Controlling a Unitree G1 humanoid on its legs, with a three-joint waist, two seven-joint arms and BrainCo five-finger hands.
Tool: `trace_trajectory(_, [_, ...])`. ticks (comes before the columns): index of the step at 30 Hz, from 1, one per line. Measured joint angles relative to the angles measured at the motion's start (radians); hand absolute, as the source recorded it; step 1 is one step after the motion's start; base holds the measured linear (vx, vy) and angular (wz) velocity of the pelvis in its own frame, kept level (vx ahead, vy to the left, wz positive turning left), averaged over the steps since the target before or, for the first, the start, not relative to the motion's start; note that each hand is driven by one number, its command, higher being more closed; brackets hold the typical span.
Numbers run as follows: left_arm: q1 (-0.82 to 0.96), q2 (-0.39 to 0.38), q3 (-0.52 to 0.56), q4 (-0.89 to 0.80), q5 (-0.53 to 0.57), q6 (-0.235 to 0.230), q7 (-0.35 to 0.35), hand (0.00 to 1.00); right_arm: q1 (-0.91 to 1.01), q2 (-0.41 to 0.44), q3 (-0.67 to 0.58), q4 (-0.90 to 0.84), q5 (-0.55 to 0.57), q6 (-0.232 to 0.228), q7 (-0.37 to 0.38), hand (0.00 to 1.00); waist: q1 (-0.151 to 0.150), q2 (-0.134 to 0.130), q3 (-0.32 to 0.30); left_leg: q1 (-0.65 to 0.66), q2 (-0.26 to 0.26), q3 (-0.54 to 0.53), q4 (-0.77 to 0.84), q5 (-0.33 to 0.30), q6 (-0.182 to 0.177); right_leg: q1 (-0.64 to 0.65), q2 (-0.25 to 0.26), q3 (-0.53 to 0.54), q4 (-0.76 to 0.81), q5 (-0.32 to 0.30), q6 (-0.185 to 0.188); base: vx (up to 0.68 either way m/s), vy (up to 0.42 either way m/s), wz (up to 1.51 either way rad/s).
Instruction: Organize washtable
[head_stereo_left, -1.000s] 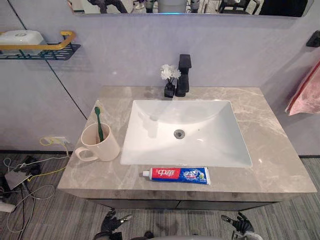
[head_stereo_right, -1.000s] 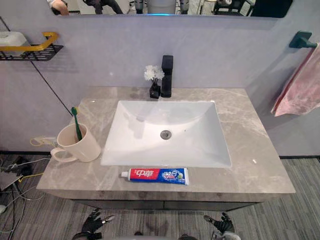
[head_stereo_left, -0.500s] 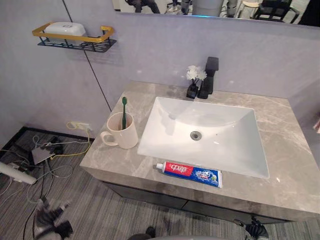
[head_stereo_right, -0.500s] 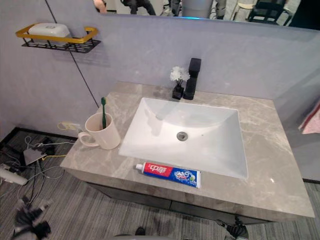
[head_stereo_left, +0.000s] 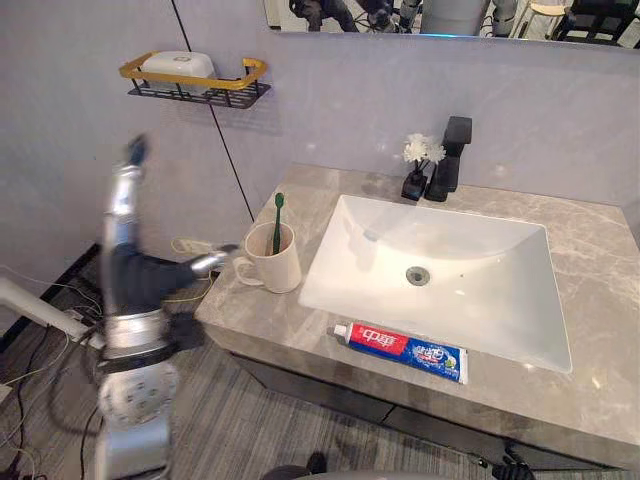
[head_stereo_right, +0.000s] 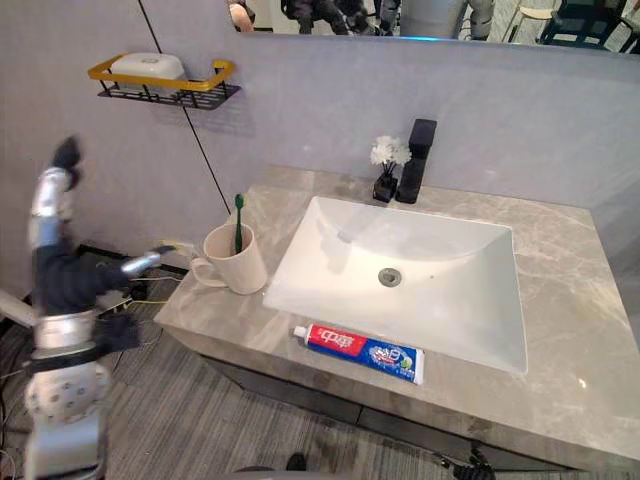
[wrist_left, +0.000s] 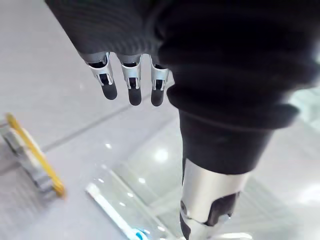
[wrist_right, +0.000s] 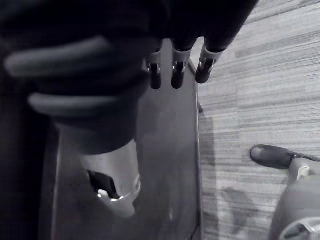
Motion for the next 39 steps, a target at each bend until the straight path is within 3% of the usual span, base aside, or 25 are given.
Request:
trace_trajectory(2, [-0.036,0.009,-0.074,0.014,0.016,-0.008,-0.016,0.00,-0.013,0.002,0.031,0.001,0.000,-0.001,0.012,0.00,-0.012,0.001,-0.001,0.000,0.003,0.012,-0.004,0.001,-0.001,-0.006,0.001,0.005,0.002,-0.002,-0.004,-0.06,-0.004,-0.07])
trace_trajectory(11, [-0.086,0.006,-0.395,0.262,0.139,-0.012,-0.122,0.00,-0.031,0.020,0.077,0.002,0.000,-0.003,0.018,0.00,-0.012,-0.008,-0.008,0.002,0.024,0.054,-0.005,0.002,-0.004,-0.026,0.013,0.047,0.008,0.002,0.000,-0.01,-0.008,-0.13])
trace_trajectory(24, [-0.109,0.049,-0.444,0.508,0.254,0.008,-0.174,0.00,-0.049,0.039,0.108,0.002,0.000,-0.001,0.017,0.00,-0.023,-0.043,-0.017,0.024,0.029,0.072,-0.015,0.009,-0.011,-0.003,0.027,0.056,-0.048,0.036,-0.010,-0.02,-0.003,-0.04])
trace_trajectory(39, [-0.075,0.074,-0.428,0.569,0.318,0.019,-0.189,0.00,-0.063,0.042,0.110,0.002,0.000,0.001,0.018,0.00,-0.048,-0.048,-0.015,0.035,0.029,0.070,-0.029,0.019,-0.009,0.015,0.032,0.053,-0.080,0.054,-0.008,-0.02,-0.001,0.00])
